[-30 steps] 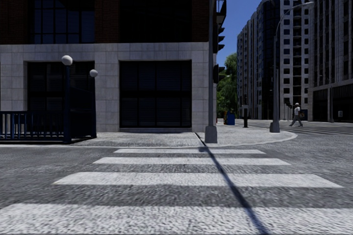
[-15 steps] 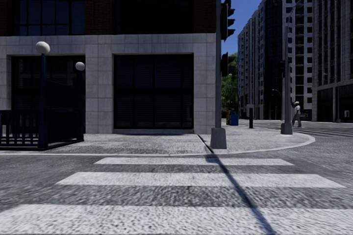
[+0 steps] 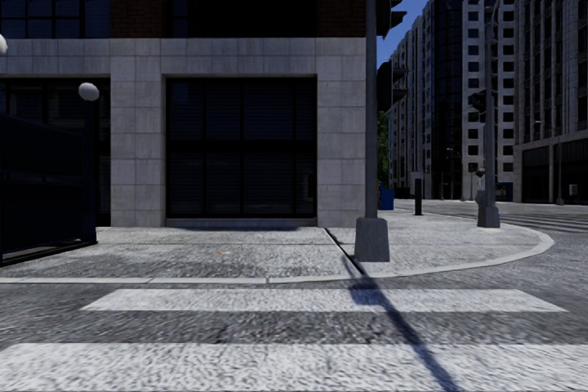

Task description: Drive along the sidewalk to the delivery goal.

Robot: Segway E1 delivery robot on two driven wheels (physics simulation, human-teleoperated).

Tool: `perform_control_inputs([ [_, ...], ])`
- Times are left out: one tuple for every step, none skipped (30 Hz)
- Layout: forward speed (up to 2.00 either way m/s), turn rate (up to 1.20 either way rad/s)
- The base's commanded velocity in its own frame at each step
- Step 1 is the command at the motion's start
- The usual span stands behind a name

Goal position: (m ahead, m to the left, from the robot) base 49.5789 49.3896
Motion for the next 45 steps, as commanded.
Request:
perform_control_inputs([
  [2.0,-0.23],
  [2.0,-0.05],
  [2.0,0.0],
  [2.0,0.0],
  [2.0,0.0],
  [2.0,0.0],
  [2.0,0.0],
  [2.0,0.0],
  [2.0,0.0],
  [2.0,0.0],
  [2.0,0.0],
  [2.0,0.0],
  [2.0,0.0],
  [2.0,0.0],
  [2.0,0.0],
  [2.0,0.0],
  [2.0,0.0],
  [2.0,0.0],
  [2.0,0.0],
  [2.0,0.0],
  [2.0,0.0],
  [2.0,0.0],
  [2.0,0.0],
  [2.0,-0.07],
  [2.0,-0.17],
  [2.0,-0.2],
  [2.0,-0.21],
  [2.0,-0.21],
  [1.93,-0.16],
  [1.87,-0.02],
  [1.83,0.0],
  [1.83,0.0],
  [1.81,0.0],
  [1.79,0.0],
  [1.7,0.0],
  [1.7,0.0],
  [1.56,0.0],
  [1.5,0.0],
  [1.5,0.0],
  [1.48,0.0],
  [1.48,0.0],
  [1.48,0.0],
  [1.48,0.0],
  [1.48,0.0],
  [1.48,0.0],
])
